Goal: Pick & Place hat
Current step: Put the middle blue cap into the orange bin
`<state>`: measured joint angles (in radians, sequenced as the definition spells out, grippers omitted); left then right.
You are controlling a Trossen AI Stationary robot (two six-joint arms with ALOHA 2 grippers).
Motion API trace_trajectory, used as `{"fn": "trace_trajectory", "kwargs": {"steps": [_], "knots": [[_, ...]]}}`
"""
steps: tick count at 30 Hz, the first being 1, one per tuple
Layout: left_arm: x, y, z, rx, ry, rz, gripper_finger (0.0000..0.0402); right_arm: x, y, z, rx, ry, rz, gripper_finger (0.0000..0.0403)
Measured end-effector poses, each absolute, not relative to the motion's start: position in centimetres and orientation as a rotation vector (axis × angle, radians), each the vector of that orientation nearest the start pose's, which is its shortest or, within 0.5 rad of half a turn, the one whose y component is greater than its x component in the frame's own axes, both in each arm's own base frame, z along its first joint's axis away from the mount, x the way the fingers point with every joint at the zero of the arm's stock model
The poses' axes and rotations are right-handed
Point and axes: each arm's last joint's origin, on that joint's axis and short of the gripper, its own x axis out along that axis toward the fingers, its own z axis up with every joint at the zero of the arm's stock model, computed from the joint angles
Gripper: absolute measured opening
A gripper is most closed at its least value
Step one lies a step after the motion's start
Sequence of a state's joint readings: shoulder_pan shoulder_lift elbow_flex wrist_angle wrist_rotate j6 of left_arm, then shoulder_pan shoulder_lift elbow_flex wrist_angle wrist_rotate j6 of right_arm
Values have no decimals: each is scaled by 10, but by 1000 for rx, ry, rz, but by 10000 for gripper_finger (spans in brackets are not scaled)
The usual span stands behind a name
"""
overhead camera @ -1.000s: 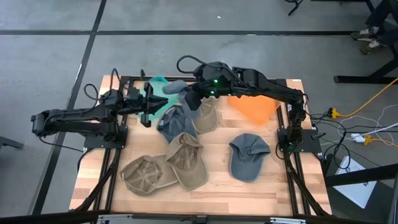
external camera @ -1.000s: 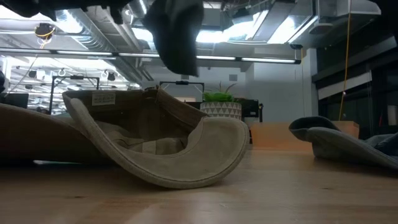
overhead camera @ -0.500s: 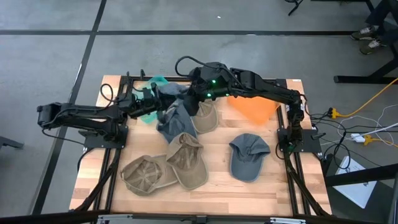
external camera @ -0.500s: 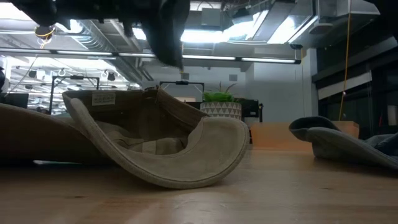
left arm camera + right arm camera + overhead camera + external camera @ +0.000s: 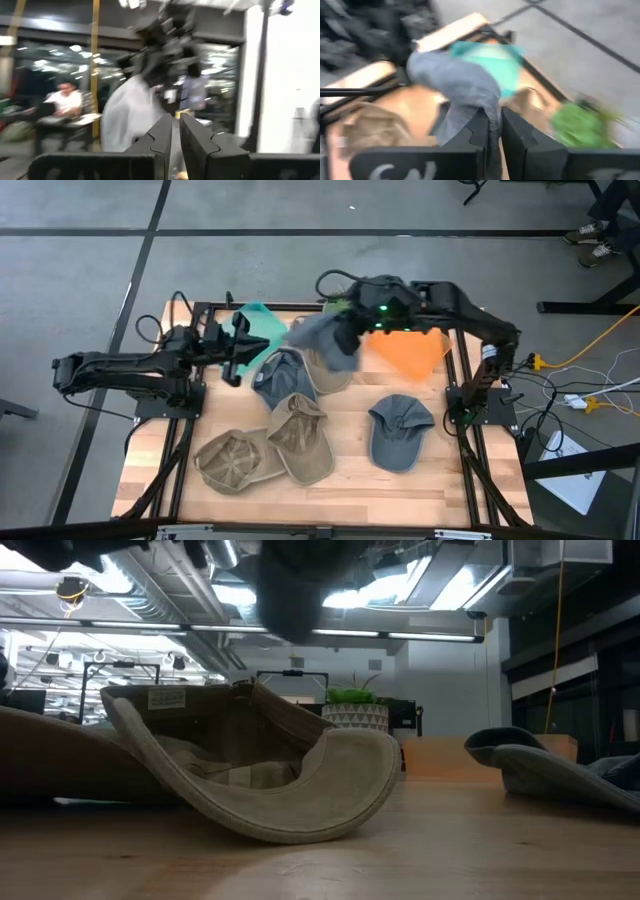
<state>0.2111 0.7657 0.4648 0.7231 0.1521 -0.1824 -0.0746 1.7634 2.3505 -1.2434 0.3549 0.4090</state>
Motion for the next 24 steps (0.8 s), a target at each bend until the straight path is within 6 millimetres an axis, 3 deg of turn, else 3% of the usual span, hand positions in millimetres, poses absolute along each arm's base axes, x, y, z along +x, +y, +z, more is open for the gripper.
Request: {"fn": "trace_trajectory", "kwargs": {"steps": [5,9,24], "knots": [[154,27,318,-98,-457,-42,31,282,-34,493,294,644,-673,36],[151,26,319,-98,-460,-39,32,270,-34,487,297,724,-756,36],[151,26,316,-173,-418,-49,33,272,-40,479,253,785,-768,36]]}}
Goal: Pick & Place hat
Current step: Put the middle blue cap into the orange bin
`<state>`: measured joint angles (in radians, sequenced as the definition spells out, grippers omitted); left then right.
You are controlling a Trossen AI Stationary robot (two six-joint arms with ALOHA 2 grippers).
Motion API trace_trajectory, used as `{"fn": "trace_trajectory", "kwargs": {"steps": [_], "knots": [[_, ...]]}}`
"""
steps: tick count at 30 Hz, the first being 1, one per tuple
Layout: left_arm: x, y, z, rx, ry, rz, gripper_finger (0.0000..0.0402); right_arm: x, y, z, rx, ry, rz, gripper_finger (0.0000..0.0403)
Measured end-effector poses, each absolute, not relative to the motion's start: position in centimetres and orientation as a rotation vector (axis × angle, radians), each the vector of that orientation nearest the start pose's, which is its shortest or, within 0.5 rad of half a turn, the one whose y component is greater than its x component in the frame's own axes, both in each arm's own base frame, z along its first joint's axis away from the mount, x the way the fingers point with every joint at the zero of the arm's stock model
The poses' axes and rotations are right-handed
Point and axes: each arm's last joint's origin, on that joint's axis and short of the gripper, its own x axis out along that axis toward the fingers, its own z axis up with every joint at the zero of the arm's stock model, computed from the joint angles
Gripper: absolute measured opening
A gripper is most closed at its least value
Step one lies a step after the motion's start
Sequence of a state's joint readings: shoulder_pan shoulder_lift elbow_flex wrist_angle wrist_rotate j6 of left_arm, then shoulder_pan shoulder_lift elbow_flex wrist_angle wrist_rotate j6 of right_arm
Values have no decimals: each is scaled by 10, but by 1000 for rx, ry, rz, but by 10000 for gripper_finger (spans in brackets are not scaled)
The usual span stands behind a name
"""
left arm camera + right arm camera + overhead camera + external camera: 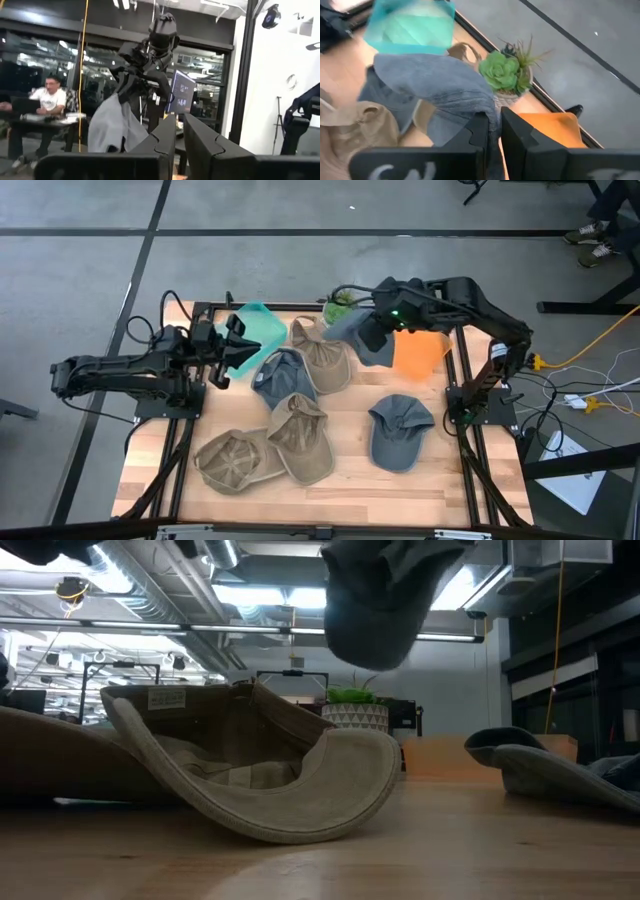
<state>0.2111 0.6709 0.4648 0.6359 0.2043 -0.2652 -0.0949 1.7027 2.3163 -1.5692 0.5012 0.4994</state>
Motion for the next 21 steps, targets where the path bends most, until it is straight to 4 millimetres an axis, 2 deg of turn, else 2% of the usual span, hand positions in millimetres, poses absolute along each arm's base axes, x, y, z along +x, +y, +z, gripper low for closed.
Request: {"fn": "trace_trajectory", "kwargs": {"steps": [7,10,21], "knots": [[149,26,310,-194,-338,-39,33,285,-59,438,245,973,-818,36],[149,26,309,-205,-326,-38,33,282,-66,423,238,1041,-838,36],[150,26,308,-185,-313,-28,33,211,-74,411,338,1020,-1017,36]]}}
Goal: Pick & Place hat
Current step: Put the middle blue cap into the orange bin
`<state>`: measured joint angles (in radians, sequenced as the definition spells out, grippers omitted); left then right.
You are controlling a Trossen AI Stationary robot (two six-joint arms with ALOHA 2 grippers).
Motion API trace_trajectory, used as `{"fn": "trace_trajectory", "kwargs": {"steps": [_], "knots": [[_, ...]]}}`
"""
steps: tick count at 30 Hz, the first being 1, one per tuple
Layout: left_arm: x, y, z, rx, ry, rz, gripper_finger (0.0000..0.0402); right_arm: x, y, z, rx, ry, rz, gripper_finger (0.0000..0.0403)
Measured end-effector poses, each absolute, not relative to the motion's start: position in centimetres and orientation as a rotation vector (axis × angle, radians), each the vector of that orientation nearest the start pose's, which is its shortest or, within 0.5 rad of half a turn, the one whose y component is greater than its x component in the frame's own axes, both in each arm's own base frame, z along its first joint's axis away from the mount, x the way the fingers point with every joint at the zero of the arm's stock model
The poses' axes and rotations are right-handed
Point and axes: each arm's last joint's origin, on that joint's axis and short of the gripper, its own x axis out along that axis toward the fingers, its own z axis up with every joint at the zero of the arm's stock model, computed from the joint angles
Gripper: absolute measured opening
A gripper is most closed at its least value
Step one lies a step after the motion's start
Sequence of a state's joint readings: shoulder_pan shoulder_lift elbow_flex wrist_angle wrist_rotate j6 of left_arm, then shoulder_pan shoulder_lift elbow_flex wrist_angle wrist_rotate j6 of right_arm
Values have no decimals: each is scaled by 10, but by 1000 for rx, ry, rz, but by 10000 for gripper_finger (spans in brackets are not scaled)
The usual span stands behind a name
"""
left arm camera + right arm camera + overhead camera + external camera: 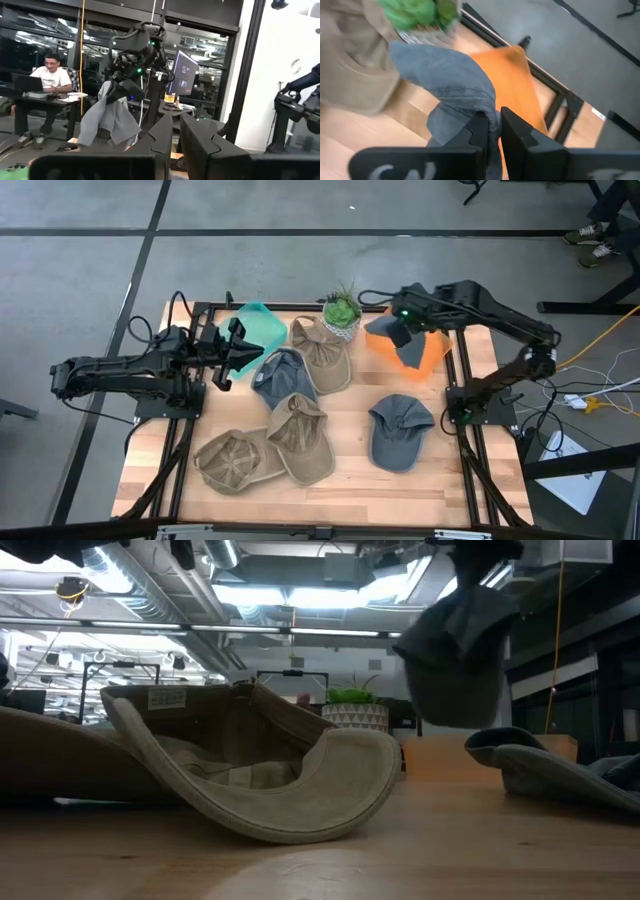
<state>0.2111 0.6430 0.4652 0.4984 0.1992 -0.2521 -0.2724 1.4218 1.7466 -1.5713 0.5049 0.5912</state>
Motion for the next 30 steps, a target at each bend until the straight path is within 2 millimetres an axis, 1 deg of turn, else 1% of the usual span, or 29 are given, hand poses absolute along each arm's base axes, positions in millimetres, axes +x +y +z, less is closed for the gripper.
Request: {"fn": "trace_trajectory", "kwargs": {"steps": [3,8,13,17,20,24,27,30], "knots": [[150,27,307,-189,-307,2,33,199,-74,401,325,1063,-1027,36],[150,28,305,-196,-292,34,33,189,-78,380,289,1135,-1088,36],[151,28,302,-203,-259,38,33,193,-81,348,242,1211,-1120,36],[152,28,300,-206,-244,40,33,201,-83,323,243,1201,-1114,36],[152,28,299,-209,-230,42,33,205,-84,308,227,1198,-1098,36],[152,28,299,-209,-227,43,33,204,-85,297,148,1221,-1124,36],[152,29,298,-210,-222,44,33,202,-86,295,74,1218,-1183,36],[152,29,298,-212,-217,46,33,203,-88,294,47,1186,-1215,36]]}}
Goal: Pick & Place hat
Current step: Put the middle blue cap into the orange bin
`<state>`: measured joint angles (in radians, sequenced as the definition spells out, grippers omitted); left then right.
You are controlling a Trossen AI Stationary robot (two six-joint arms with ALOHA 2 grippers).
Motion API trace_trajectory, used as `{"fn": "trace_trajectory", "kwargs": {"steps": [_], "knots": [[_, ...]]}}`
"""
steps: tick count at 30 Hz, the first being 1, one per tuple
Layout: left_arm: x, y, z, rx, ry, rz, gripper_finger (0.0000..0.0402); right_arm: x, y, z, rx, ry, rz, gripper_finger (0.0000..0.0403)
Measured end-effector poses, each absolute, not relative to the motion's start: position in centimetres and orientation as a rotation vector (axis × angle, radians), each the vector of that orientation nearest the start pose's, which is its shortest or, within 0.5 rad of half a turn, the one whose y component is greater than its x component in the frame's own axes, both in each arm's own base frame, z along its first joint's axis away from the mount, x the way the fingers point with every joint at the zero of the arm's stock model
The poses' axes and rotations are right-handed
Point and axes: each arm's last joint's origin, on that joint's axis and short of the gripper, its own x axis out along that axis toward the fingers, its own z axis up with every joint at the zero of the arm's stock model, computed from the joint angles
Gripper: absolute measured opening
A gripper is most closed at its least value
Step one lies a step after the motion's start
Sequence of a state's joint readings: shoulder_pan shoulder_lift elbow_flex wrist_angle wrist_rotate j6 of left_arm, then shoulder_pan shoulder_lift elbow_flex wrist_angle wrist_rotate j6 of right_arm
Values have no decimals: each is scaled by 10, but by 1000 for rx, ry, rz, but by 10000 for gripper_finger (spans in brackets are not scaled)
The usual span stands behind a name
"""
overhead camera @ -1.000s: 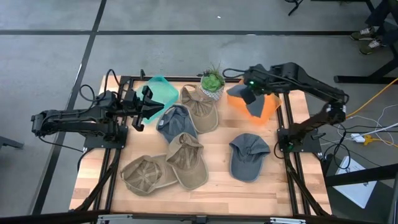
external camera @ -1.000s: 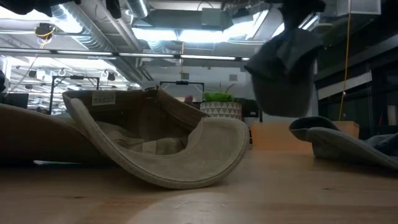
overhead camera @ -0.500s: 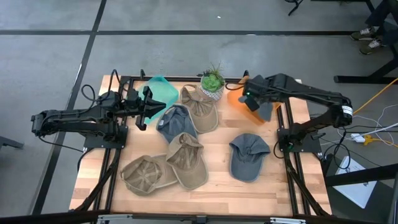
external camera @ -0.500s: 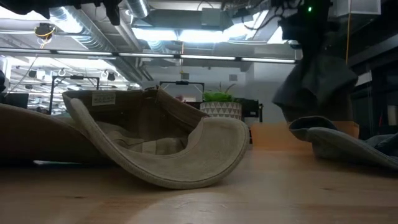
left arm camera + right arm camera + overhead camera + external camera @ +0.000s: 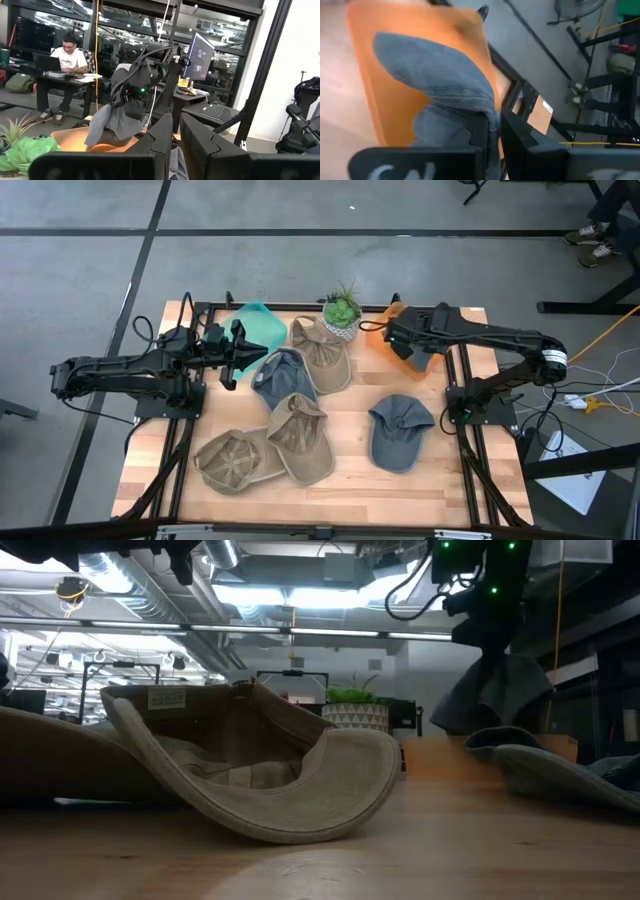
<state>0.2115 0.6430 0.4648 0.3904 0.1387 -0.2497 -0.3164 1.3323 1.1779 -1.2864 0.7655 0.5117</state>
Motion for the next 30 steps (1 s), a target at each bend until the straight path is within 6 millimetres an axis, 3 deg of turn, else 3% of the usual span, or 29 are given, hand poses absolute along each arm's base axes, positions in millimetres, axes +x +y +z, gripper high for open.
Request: {"fn": "trace_trajectory", "kwargs": {"steps": [8,17,24,30], "knots": [[152,29,298,-213,-217,60,33,207,-88,268,73,1183,-1174,36],[153,29,295,-219,-189,64,33,217,-87,247,222,1105,-1065,41],[153,29,294,-220,-182,65,33,219,-84,244,446,1067,-1016,92],[153,29,294,-220,-182,65,33,219,-83,242,559,1101,-944,169]]}}
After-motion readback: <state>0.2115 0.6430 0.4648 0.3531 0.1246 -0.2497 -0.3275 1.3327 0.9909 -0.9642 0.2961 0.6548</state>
